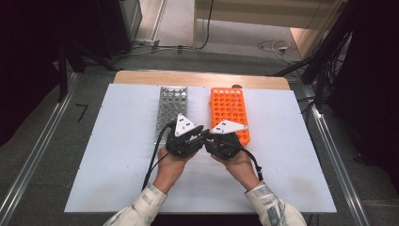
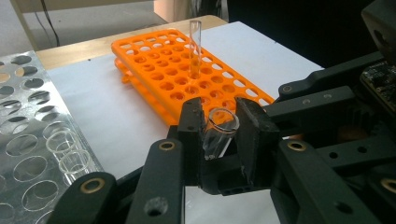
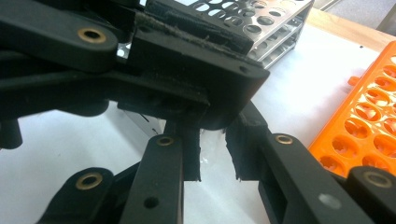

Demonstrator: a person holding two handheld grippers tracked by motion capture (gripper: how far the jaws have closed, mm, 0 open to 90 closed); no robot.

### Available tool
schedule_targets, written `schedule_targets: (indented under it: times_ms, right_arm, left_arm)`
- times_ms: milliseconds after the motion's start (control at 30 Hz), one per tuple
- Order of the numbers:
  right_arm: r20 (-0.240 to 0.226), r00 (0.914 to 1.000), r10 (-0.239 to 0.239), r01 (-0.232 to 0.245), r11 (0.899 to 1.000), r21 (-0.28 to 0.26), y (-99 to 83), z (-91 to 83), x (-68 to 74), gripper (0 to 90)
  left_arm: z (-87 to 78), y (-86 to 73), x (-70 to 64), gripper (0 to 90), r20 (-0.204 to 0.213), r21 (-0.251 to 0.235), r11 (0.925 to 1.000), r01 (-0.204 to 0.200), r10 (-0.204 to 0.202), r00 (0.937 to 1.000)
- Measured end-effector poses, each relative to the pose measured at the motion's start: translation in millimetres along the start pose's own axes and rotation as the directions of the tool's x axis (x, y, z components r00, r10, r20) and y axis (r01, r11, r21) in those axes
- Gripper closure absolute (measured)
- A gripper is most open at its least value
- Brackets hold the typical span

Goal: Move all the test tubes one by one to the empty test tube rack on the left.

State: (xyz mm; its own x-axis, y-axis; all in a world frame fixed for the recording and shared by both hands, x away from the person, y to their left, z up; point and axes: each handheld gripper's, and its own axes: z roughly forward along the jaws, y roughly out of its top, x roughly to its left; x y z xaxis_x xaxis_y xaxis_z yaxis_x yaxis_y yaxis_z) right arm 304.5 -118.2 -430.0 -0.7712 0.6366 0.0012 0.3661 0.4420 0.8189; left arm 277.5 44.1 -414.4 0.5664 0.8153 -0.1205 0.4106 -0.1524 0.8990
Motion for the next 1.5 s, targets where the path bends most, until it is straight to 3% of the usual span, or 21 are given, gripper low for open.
schedule_targets:
  times_ms: [633,1033,1300,1500]
  right_arm:
    - [-0.013,0.9997,0.022,-0.022,1.0,0.0,-0.1,-2.3,-3.0,70.8]
    - [-0.044,0.9976,0.054,-0.054,0.998,0.015,1.2,-5.0,-10.5,34.8]
    - [-0.036,0.9969,0.07,-0.069,0.997,0.03,0.2,-4.6,-15.5,25.2]
    - [-0.033,0.9962,0.08,-0.079,0.996,0.033,-0.3,-5.1,-18.7,24.7]
  left_arm:
    - [0.8,2.7,-0.4,76.0,-0.016,-0.003,1.0,-0.002,0.002,0.9999]
    - [-1.1,16.2,7.8,75.9,-0.033,-0.03,0.9994,0.019,-0.02,0.9992]
    - [-2.3,30.5,26.8,76.0,-0.076,-0.05,0.997,0.059,-0.062,0.9952]
    - [-4.4,34.5,38.3,76.0,-0.109,-0.063,0.9949,0.078,-0.084,0.9904]
